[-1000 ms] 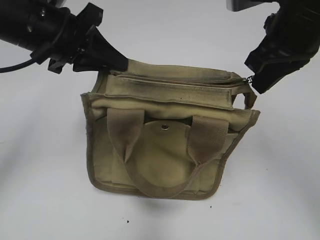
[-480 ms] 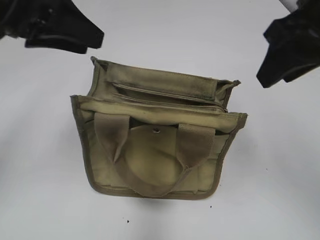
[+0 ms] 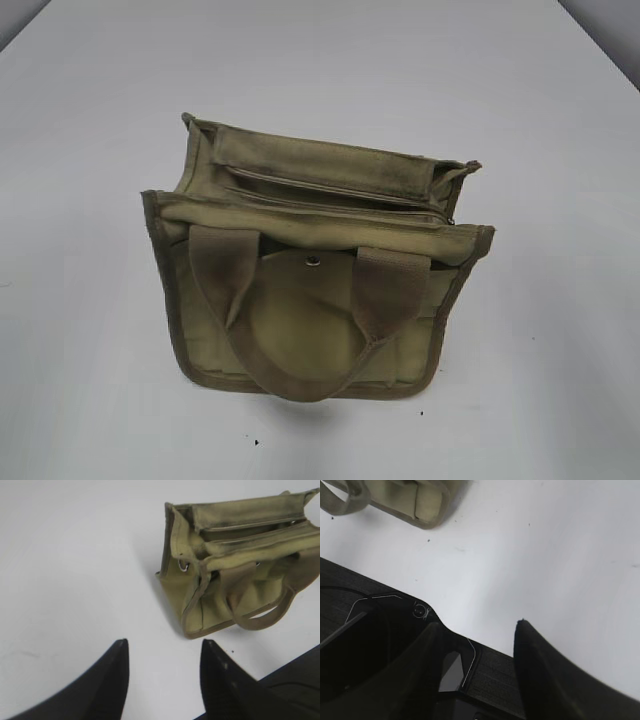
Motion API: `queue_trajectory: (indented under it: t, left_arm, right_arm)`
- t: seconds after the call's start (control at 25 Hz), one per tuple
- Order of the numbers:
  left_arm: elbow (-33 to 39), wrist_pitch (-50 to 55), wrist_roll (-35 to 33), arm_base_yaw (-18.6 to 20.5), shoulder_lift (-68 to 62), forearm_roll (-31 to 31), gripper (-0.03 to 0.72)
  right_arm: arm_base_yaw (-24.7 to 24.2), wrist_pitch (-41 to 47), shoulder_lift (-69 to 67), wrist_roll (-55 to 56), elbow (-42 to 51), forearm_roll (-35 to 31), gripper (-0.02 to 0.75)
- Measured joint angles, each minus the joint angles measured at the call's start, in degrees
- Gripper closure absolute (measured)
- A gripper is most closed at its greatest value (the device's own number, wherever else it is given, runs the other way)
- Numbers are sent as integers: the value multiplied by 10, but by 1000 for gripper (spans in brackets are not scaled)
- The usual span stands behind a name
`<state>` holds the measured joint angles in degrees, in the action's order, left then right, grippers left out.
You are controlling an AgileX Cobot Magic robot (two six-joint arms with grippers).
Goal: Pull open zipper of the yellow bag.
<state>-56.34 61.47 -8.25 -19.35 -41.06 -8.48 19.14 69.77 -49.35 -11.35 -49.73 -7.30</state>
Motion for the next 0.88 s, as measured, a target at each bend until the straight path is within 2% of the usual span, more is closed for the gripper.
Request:
queue_trajectory:
  t: [0.12,0.24,0.44,0.6,0.88]
  left_arm:
    - [69,3,11,0,98,30,326]
    - [141,9,14,0,187,33,326]
    - [232,13,16,0,302,38,326]
    - [263,2,16,0,351,49,326]
    - [265,-2,16,0,357,50,326]
  right_arm:
    - [0,1,97,21,64,32,374]
    - [0,1,171,42,120,68,374]
    - [0,-14,290,27,190,56,375]
    - [0,-50,352,-5,205,19,375]
    - [0,-68,370,-13,218,9,375]
